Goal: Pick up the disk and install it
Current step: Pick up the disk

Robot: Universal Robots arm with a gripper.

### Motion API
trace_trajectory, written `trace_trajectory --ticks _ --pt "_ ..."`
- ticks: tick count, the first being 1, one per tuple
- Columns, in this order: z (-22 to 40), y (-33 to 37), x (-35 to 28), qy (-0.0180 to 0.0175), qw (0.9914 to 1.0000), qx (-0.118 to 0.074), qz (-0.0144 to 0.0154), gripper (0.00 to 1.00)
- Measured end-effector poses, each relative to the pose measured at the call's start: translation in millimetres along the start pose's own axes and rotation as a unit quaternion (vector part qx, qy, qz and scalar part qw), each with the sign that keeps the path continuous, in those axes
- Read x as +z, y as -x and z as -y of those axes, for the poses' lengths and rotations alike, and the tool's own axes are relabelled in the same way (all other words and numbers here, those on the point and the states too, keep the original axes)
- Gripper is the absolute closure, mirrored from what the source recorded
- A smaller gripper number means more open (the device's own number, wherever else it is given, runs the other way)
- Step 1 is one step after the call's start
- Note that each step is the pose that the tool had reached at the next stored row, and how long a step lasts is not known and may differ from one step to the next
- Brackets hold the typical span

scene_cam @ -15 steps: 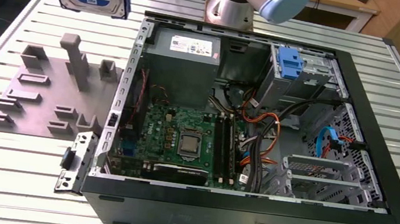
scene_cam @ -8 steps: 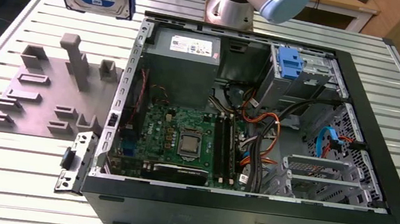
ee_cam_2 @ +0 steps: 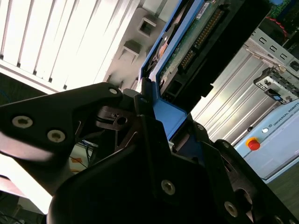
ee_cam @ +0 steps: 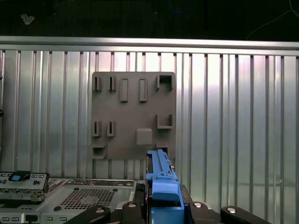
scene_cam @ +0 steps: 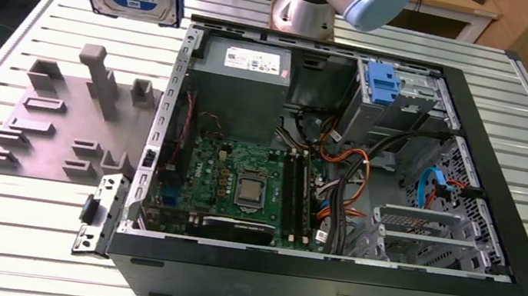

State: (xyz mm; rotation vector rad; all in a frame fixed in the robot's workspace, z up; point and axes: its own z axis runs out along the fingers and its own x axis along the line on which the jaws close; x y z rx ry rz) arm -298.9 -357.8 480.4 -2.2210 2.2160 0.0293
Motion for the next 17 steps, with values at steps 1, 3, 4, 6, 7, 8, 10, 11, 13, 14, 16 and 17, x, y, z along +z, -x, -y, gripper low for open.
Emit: trace_trajectory --ticks 1,3,4,6,7,8,10,11,13,14,16,17 --pt "0.1 -1.0 0.0 0.0 1.0 0.0 0.0 0.64" --pt "0.1 -3.5 0.0 0.0 1.0 0.0 0.0 0.64" --pt "0.1 -4.9 -0.1 0.0 1.0 0.0 0.0 0.64" --pt "0.1 -7.4 -0.1 0.0 1.0 0.0 0.0 0.64" --pt "0.1 -8.7 -0.1 0.0 1.0 0.0 0.0 0.64" --pt "0.1 -10.0 -0.1 0.0 1.0 0.0 0.0 0.64" --pt "0.1 -12.0 -0.2 0.0 1.0 0.0 0.0 0.64" --pt "0.1 -12.8 -0.2 0.0 1.0 0.0 0.0 0.64" --pt "0.2 -14.0 -0.2 0.0 1.0 0.0 0.0 0.64" --pt "0.5 -14.4 -0.2 0.0 1.0 0.0 0.0 0.64" --pt "1.5 -14.6 -0.2 0.0 1.0 0.0 0.0 0.64" --pt "2.4 -14.7 -0.3 0.0 1.0 0.0 0.0 0.64"
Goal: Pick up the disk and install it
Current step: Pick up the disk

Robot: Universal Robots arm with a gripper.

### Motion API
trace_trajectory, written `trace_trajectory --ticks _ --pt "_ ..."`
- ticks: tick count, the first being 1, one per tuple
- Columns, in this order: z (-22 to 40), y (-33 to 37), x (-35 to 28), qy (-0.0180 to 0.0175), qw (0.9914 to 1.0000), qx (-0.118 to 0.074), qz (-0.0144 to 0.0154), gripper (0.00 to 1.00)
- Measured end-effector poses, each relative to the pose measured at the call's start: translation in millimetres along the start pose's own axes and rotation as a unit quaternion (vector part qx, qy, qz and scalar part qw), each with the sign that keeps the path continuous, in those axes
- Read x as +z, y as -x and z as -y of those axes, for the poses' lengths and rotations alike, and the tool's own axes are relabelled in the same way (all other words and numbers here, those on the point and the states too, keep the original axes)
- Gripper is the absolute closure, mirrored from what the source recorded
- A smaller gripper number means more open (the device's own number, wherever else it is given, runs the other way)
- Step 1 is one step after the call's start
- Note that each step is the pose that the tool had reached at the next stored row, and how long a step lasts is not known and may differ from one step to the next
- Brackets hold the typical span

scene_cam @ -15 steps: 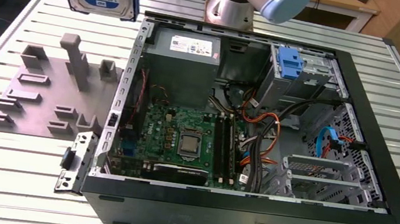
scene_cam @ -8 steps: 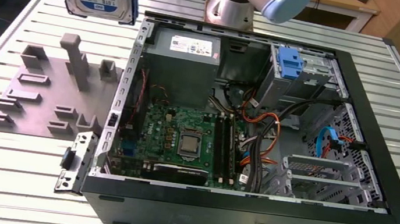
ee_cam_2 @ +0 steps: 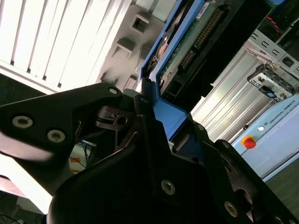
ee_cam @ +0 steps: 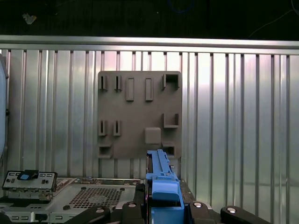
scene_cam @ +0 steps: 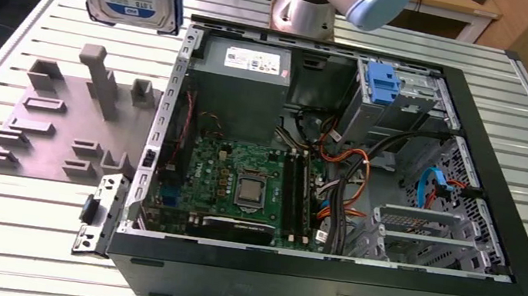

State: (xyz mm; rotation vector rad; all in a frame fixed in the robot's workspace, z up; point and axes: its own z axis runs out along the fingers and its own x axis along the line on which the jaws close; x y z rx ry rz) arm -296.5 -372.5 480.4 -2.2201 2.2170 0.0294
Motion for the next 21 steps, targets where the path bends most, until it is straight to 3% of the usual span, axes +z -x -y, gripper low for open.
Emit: trace_trajectory --ticks 21 --pt "25.0 -0.3 -0.2 0.0 1.0 0.0 0.0 0.64"
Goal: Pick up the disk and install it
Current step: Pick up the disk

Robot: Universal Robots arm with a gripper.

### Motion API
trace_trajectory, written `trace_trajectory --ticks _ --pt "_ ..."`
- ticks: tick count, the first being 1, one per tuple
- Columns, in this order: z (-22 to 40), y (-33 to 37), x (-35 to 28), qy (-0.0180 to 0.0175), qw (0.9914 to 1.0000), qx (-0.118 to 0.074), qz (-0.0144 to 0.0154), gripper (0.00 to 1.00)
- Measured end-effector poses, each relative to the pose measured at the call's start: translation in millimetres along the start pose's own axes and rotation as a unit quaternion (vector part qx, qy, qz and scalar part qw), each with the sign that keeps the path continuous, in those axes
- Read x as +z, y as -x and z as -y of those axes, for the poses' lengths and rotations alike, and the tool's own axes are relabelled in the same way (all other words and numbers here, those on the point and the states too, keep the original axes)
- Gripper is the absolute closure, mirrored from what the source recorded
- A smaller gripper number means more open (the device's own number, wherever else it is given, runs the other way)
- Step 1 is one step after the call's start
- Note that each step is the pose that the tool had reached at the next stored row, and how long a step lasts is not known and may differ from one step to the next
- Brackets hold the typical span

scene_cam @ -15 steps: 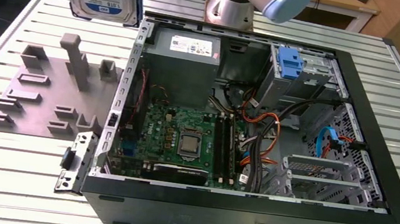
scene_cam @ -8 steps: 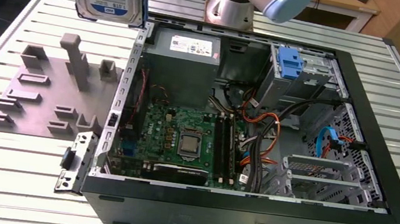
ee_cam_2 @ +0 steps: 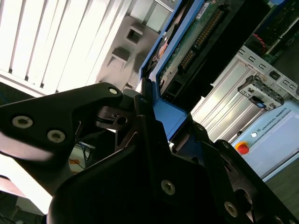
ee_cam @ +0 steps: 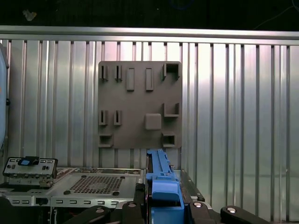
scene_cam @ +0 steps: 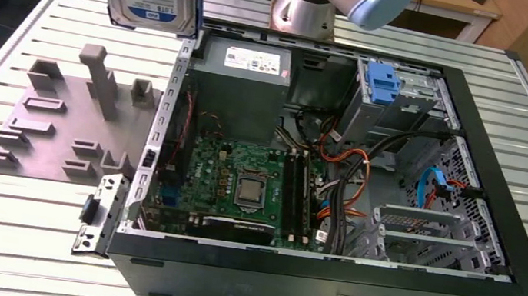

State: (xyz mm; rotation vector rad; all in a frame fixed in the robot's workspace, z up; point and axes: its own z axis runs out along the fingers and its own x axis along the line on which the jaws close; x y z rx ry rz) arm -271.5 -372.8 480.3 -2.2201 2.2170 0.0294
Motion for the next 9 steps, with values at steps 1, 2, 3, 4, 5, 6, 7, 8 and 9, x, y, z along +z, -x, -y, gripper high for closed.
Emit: trace_trajectory --ticks 1,2,3,4,5,6,7,8,9 --pt "0.8 0.0 0.0 0.0 1.0 0.0 0.0 0.64" --pt "1.6 0.0 0.0 0.0 1.0 0.0 0.0 0.64" --pt "2.2 0.0 0.0 0.0 1.0 0.0 0.0 0.64" --pt "2.8 0.0 -0.1 0.0 1.0 0.0 0.0 0.64" --pt "3.4 0.0 0.0 0.0 1.0 0.0 0.0 0.64" --pt "3.9 0.0 0.0 0.0 1.0 0.0 0.0 0.64" --pt "4.3 0.0 0.0 0.0 1.0 0.0 0.0 0.64" --pt "4.5 0.0 0.0 0.0 1.0 0.0 0.0 0.64" --pt "4.7 0.0 -0.1 0.0 1.0 0.0 0.0 0.64"
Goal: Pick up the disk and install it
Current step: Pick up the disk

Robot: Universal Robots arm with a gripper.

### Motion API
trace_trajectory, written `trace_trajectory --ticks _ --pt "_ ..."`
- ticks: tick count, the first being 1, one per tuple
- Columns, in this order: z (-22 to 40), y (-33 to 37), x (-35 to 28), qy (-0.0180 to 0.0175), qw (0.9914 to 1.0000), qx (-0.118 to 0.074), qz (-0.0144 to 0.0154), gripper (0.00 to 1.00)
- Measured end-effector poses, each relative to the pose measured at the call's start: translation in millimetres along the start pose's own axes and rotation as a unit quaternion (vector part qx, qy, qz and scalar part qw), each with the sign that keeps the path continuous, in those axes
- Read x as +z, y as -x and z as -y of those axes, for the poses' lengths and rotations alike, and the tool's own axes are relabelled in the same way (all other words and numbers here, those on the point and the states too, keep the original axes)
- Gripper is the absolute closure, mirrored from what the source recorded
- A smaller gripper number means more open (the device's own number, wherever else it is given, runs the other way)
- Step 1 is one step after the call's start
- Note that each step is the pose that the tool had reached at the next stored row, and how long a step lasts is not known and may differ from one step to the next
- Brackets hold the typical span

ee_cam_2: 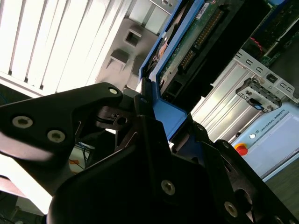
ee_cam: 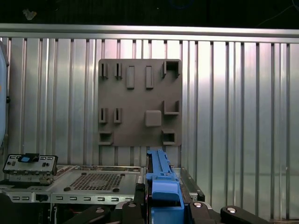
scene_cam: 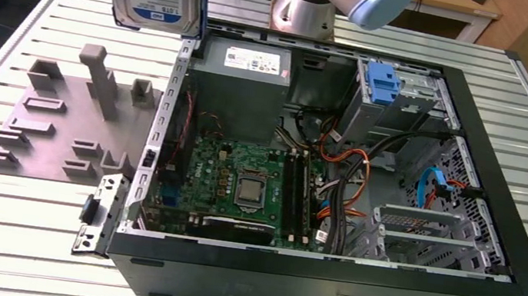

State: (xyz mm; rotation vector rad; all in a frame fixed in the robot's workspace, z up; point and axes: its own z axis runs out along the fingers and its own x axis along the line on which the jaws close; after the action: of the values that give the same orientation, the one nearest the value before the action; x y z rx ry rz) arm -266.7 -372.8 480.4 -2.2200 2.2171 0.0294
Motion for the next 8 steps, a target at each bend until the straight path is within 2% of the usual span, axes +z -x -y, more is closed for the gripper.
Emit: trace_trajectory --ticks 8 --pt "1.8 0.0 0.0 0.0 1.0 0.0 0.0 0.64"
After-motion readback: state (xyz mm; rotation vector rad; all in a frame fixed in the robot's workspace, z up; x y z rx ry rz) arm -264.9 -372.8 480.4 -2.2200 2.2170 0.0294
